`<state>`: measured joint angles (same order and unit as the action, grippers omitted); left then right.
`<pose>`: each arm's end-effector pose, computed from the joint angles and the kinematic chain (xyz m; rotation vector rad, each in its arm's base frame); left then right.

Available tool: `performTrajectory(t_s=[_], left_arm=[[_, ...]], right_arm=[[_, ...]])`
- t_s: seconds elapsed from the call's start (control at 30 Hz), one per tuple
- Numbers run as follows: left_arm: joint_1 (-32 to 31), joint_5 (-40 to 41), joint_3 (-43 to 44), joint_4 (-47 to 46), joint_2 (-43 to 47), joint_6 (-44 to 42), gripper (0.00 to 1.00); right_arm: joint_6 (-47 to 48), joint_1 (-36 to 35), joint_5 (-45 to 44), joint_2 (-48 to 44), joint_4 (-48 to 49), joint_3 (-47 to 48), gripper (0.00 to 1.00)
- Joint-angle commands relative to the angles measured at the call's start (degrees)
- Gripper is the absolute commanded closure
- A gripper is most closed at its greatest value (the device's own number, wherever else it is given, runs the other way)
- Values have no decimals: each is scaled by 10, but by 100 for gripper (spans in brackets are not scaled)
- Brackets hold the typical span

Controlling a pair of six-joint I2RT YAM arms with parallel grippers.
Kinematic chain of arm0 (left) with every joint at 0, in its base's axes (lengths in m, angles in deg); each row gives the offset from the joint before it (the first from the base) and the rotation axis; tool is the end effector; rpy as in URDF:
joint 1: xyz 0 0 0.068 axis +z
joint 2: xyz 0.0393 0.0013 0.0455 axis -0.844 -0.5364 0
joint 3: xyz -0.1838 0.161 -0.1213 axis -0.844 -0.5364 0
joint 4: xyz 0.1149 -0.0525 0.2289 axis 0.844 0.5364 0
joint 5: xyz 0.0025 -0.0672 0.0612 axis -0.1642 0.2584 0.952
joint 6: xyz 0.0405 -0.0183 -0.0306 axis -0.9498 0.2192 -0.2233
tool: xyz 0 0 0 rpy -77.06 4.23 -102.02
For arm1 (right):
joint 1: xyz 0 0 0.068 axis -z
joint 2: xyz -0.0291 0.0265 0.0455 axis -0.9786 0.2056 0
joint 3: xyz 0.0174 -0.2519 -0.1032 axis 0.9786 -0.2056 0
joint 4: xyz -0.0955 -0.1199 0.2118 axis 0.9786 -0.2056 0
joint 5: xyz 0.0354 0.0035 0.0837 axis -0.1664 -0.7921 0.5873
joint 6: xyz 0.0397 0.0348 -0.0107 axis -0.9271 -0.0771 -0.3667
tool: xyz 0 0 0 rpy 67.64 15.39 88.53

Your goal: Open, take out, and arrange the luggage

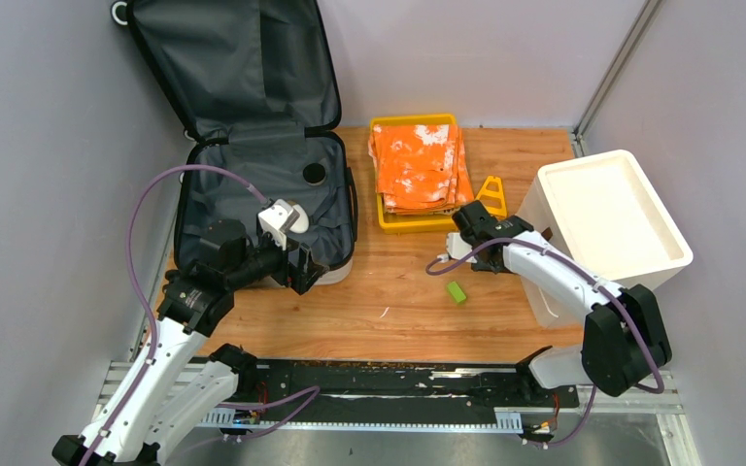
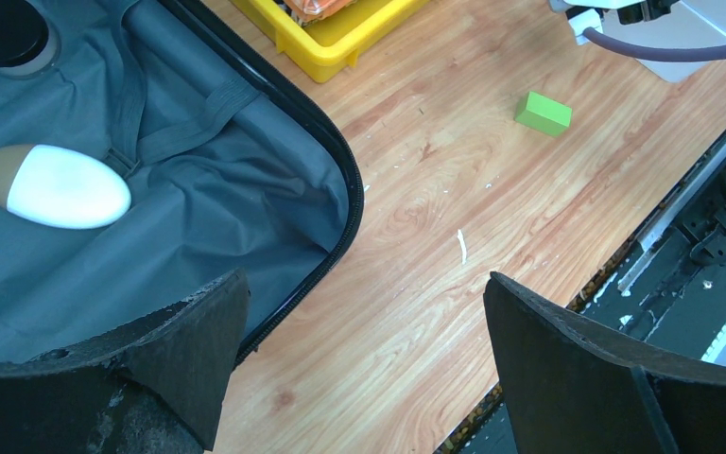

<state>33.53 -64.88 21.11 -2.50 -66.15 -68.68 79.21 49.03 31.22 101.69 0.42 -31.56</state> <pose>0.1301 -0.0725 0.3209 0.5869 1.9516 -0.6962 0.2158 0.0987 0.2247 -1.9516 2.2239 -0.8883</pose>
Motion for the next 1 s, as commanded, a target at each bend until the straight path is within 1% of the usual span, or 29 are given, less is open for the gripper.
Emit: performTrajectory(t_s=[0.0,0.13,0.53,0.73,0.83,0.93,0.97], left_arm=[[-4,1,21,-8,5,-9,0],[-4,0,20,-8,6,-9,0],[-5,0,20,-8,12,-10,0],[-9,2,20,-7,14,-10,0],[-9,3,20,-7,15,-10,0],[-10,3,20,-7,15,-11,0],[-11,3,20,-7,15,-11,0]], right_arm=[[12,7,-17,-19,-17,9,63],[28,18,-33,-19,-17,3,62],[61,40,-38,-13,13,-8,61],[61,43,-48,-14,11,-9,64],[61,44,-53,-14,11,-5,76],[60,43,-44,-19,11,0,99],[58,42,-42,-20,13,2,100]])
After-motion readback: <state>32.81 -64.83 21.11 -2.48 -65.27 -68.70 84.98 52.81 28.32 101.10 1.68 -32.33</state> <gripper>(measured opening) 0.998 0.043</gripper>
